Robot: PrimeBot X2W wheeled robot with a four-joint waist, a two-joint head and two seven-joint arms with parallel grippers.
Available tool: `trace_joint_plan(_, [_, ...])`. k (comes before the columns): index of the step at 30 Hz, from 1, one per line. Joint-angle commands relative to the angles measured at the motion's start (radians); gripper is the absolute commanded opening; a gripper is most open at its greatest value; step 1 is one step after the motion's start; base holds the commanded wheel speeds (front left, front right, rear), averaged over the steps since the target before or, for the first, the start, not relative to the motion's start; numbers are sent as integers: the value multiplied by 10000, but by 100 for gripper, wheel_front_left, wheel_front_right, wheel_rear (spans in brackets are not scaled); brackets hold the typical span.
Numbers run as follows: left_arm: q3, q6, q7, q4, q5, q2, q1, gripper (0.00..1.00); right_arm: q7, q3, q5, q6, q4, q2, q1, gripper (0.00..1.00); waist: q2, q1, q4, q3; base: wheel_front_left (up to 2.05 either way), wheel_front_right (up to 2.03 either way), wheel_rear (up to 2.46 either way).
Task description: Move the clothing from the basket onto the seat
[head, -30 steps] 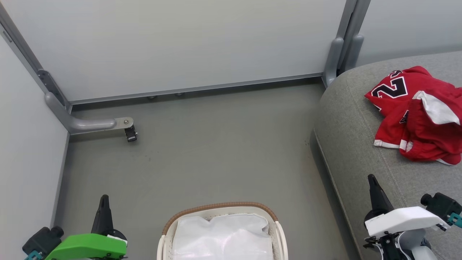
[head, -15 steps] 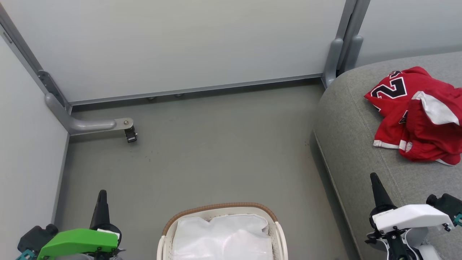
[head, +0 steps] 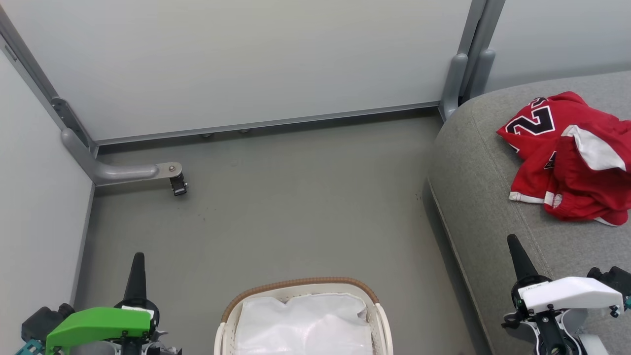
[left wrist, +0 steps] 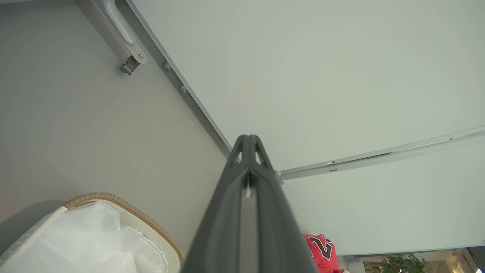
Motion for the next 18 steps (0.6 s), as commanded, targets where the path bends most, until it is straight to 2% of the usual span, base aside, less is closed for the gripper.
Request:
trace_joint_plan(1, [72,-58,71,-88,-293,50,-269,0,81,-59,291,-5,-100,-74,-212,0,0,0,-1,-4,0,0,0])
trace_joint_plan(18, [198,-78,475,-149,-1680,57,-420,0,487,-230,1742,-6,-106,-75,-239,0,0,0,-15,-40,0,0,0])
